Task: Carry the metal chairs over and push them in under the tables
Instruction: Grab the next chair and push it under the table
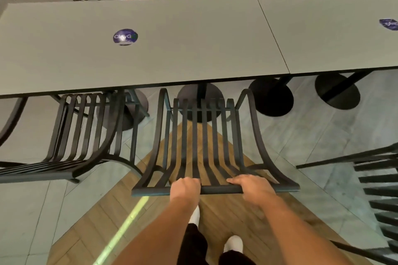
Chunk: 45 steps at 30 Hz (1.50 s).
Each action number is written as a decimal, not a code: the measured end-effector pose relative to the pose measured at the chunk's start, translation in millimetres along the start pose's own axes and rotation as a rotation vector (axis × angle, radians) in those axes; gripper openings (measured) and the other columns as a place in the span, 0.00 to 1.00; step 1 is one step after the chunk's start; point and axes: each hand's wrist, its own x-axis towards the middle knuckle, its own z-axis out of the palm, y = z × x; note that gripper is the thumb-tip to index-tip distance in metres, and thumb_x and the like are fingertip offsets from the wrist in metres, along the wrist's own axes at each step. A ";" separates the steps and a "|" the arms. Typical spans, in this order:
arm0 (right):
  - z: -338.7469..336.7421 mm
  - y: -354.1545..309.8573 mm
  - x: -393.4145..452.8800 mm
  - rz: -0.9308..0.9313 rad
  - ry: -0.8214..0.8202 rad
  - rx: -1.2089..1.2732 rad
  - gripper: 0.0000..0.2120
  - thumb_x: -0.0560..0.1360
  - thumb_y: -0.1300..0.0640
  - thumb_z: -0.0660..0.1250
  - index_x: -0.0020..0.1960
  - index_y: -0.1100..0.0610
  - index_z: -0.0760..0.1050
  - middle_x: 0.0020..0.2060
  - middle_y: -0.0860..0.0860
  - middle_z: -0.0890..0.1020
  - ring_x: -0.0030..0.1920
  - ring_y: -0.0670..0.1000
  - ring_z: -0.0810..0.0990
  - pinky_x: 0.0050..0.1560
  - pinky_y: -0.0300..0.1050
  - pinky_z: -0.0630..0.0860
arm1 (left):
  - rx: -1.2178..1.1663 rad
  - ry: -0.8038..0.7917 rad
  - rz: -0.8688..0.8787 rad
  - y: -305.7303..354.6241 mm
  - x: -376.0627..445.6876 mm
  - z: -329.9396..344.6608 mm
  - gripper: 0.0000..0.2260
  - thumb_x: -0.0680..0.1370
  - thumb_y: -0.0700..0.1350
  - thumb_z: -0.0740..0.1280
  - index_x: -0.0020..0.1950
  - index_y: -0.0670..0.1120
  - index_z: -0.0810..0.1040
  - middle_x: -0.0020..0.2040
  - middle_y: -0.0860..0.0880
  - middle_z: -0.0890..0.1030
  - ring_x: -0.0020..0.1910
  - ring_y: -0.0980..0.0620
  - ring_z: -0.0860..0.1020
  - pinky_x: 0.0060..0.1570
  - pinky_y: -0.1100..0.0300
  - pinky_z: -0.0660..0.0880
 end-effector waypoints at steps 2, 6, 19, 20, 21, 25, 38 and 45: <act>-5.8 5.1 7.3 -0.015 -0.004 -0.007 0.35 0.79 0.66 0.62 0.77 0.35 0.66 0.75 0.42 0.72 0.72 0.51 0.73 0.71 0.52 0.71 | -0.006 0.015 -0.007 0.7 7.6 -4.0 0.15 0.83 0.43 0.65 0.69 0.52 0.75 0.58 0.48 0.82 0.58 0.45 0.81 0.54 0.51 0.77; -16.9 13.4 19.3 -0.041 0.011 -0.010 0.34 0.79 0.65 0.63 0.77 0.36 0.66 0.74 0.41 0.73 0.72 0.50 0.73 0.71 0.52 0.71 | -0.016 0.019 -0.015 4.8 18.1 -12.8 0.16 0.83 0.44 0.65 0.71 0.52 0.74 0.58 0.47 0.82 0.58 0.46 0.80 0.56 0.51 0.78; -47.6 35.3 46.9 -0.042 0.060 -0.076 0.32 0.80 0.65 0.62 0.77 0.37 0.68 0.72 0.44 0.75 0.70 0.52 0.74 0.68 0.54 0.73 | -0.031 -0.009 -0.055 19.1 51.0 -43.8 0.15 0.83 0.43 0.66 0.70 0.53 0.75 0.54 0.48 0.82 0.55 0.46 0.81 0.56 0.51 0.80; -47.5 34.5 46.2 -0.027 0.059 -0.070 0.32 0.80 0.65 0.63 0.77 0.38 0.68 0.71 0.45 0.75 0.70 0.52 0.73 0.68 0.54 0.73 | -0.036 -0.018 -0.050 18.5 50.9 -44.9 0.16 0.83 0.44 0.65 0.71 0.53 0.75 0.54 0.49 0.82 0.55 0.47 0.82 0.56 0.52 0.80; -46.8 33.2 44.7 -0.004 0.063 -0.057 0.31 0.80 0.65 0.63 0.78 0.40 0.67 0.71 0.47 0.75 0.70 0.53 0.73 0.69 0.54 0.73 | -0.042 -0.028 -0.041 17.6 51.2 -45.2 0.17 0.84 0.44 0.65 0.72 0.54 0.74 0.55 0.49 0.82 0.55 0.47 0.81 0.56 0.52 0.81; -49.2 33.9 28.8 0.079 0.098 0.072 0.28 0.79 0.56 0.71 0.77 0.45 0.69 0.70 0.48 0.76 0.71 0.54 0.72 0.71 0.55 0.72 | -0.090 -0.140 -0.020 18.6 51.3 -56.0 0.17 0.83 0.49 0.66 0.73 0.54 0.73 0.57 0.47 0.81 0.57 0.46 0.80 0.59 0.50 0.79; -66.6 114.2 -66.7 0.419 0.311 0.681 0.21 0.80 0.46 0.70 0.69 0.53 0.77 0.62 0.50 0.81 0.63 0.55 0.79 0.60 0.45 0.73 | -0.003 -0.084 0.358 122.9 44.6 -120.9 0.20 0.85 0.60 0.59 0.71 0.50 0.76 0.62 0.48 0.80 0.60 0.46 0.79 0.61 0.50 0.77; -32.6 221.8 -126.6 0.568 0.320 0.668 0.07 0.82 0.49 0.67 0.53 0.50 0.81 0.47 0.50 0.81 0.50 0.54 0.81 0.46 0.44 0.72 | 0.064 0.039 0.529 251.8 57.7 -135.7 0.17 0.86 0.54 0.58 0.70 0.50 0.78 0.67 0.48 0.77 0.60 0.46 0.79 0.61 0.49 0.77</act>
